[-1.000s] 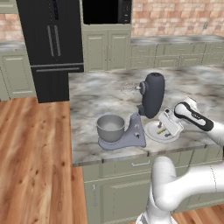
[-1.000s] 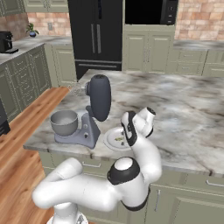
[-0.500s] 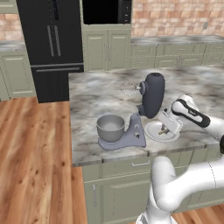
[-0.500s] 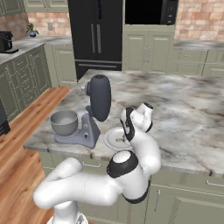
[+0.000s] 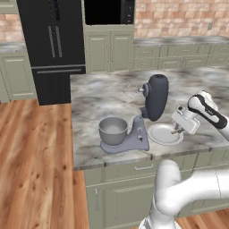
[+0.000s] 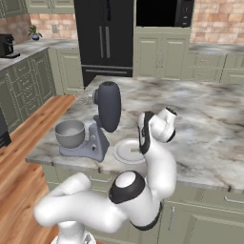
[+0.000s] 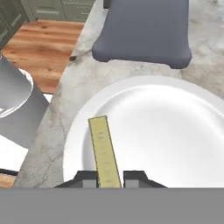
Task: Add butter and sugar cubes to the stand mixer bowl and then turn on the stand mixer to begin making frosting.
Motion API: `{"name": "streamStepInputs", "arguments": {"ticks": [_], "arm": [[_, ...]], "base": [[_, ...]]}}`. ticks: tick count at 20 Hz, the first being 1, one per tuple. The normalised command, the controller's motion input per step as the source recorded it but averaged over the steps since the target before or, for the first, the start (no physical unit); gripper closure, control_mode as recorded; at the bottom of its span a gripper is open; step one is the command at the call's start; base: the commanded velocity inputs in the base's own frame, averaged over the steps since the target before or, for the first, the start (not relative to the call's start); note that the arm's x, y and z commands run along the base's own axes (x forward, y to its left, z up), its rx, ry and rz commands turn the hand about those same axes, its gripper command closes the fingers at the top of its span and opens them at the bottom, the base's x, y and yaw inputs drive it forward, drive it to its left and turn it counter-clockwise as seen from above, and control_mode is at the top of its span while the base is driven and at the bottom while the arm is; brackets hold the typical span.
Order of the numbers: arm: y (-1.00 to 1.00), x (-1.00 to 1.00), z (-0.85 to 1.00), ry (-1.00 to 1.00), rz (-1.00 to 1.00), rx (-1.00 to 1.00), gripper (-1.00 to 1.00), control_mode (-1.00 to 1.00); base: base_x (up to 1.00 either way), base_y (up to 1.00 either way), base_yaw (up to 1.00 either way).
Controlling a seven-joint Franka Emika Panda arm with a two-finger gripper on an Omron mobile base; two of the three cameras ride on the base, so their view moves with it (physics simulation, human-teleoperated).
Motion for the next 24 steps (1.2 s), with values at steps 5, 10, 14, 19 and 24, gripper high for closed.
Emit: {"name": "streamStepInputs", "arguments": {"ticks": [5, 10, 14, 19, 24], "arm": [[0.02, -1.00, 1.00, -0.24, -0.02, 0.01, 1.00, -1.00], [0.45, -1.00, 0.99, -0.19, -0.01, -0.01, 1.00, -1.00], [0.78, -1.00, 0.83, -0.15, 0.00, -0.07, 1.00, -1.00], [0.91, -0.94, 0.68, -0.09, 0.00, -0.13, 1.00, -1.00], [0.95, -0.47, 0.48, -0.01, -0.01, -0.17, 1.00, -1.00]], "base": [[0.00, 0.00, 0.00], [0.00, 0.00, 0.00], [0.00, 0.00, 0.00], [0.00, 0.00, 0.00], [0.00, 0.00, 0.00]]}}
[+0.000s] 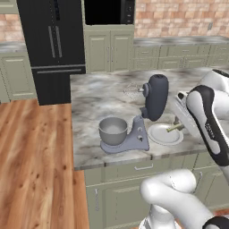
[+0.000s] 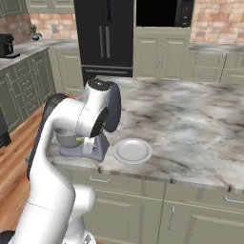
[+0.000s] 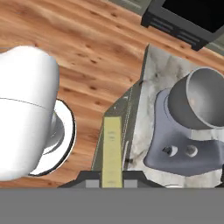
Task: Add butter and sugar cubes to the stand mixer bowl and then turn on the stand mixer to begin making frosting.
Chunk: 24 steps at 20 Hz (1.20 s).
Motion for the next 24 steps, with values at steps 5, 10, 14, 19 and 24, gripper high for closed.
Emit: {"name": "streamStepInputs", "arguments": {"ticks": [5, 10, 14, 19, 24], "arm": [[0.98, -0.05, 0.33, 0.00, -0.02, -0.18, 1.00, -1.00], [0.94, 0.04, 0.17, 0.03, -0.02, -0.18, 1.00, -1.00], [0.85, 0.35, 0.00, 0.10, -0.04, -0.19, 1.00, -1.00], [0.56, 0.71, -0.03, 0.11, -0.09, -0.17, 1.00, -1.00], [0.13, 0.78, -0.08, 0.00, -0.13, -0.12, 1.00, -1.00]], "base": [[0.00, 0.00, 0.00], [0.00, 0.00, 0.00], [0.00, 0.00, 0.00], [0.00, 0.00, 0.00], [0.00, 0.00, 0.00]]}}
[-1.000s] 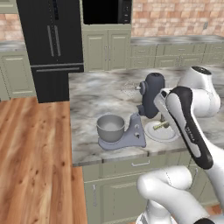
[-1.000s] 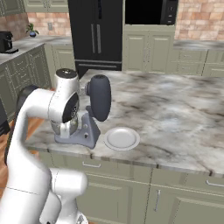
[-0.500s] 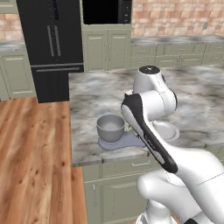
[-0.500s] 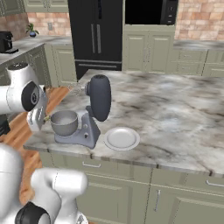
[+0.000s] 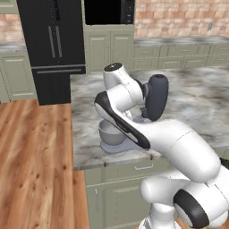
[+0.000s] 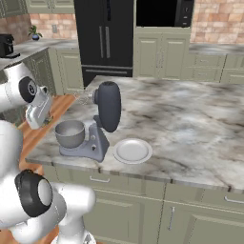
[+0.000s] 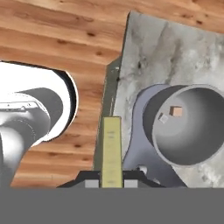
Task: Add butter and sugar cubes to the stand mixer bowl and then turn on the stand mixer to begin making frosting.
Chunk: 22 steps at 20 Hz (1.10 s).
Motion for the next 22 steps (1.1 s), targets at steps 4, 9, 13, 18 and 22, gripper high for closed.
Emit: {"name": "streamStepInputs", "arguments": {"ticks": [4, 9, 13, 18, 22], "arm": [[0.00, 0.78, -0.47, 0.06, -0.14, -0.07, 1.00, -1.00], [0.00, 0.56, -0.56, 0.07, -0.08, -0.02, 1.00, -1.00], [0.00, 0.52, -0.49, 0.00, -0.02, 0.00, 1.00, -1.00], [0.00, 0.47, -0.44, 0.00, 0.00, 0.00, 1.00, -1.00], [0.00, 0.27, -0.39, 0.00, 0.00, 0.03, 1.00, -1.00]], "base": [[0.00, 0.00, 0.00], [0.00, 0.00, 0.00], [0.00, 0.00, 0.00], [0.00, 0.00, 0.00], [0.00, 0.00, 0.00]]}}
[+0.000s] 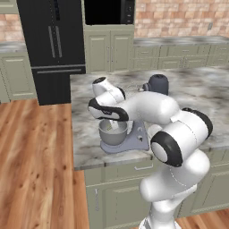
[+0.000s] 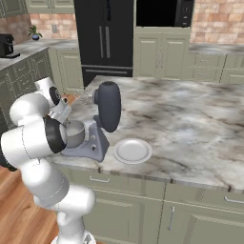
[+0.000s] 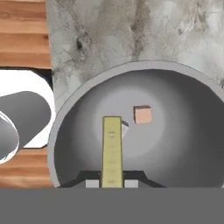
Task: Add butter and sugar cubes to the stand mixer bowl and then turn on the stand mixer to begin making frosting.
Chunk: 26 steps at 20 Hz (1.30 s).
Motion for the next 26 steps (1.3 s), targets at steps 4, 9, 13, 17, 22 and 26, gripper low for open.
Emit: {"name": "streamStepInputs", "arguments": {"ticks": [4, 9, 13, 17, 22, 26], "arm": [[0.00, 0.13, -0.37, 0.00, 0.00, 0.02, 1.00, -1.00], [0.00, 0.18, -0.33, 0.00, 0.00, 0.02, 1.00, -1.00], [0.00, 0.22, -0.25, 0.00, 0.00, 0.02, -1.00, -1.00], [0.00, 0.04, 0.01, 0.00, 0.00, 0.04, -1.00, -1.00], [0.00, -0.23, 0.56, -0.07, 0.00, 0.07, -1.00, -1.00], [-0.20, -0.98, 1.00, -0.18, 0.00, 0.15, -1.00, -1.00]], "base": [[0.00, 0.00, 0.00], [0.00, 0.00, 0.00], [0.00, 0.00, 0.00], [0.00, 0.00, 0.00], [0.00, 0.00, 0.00], [0.00, 0.00, 0.00]]}}
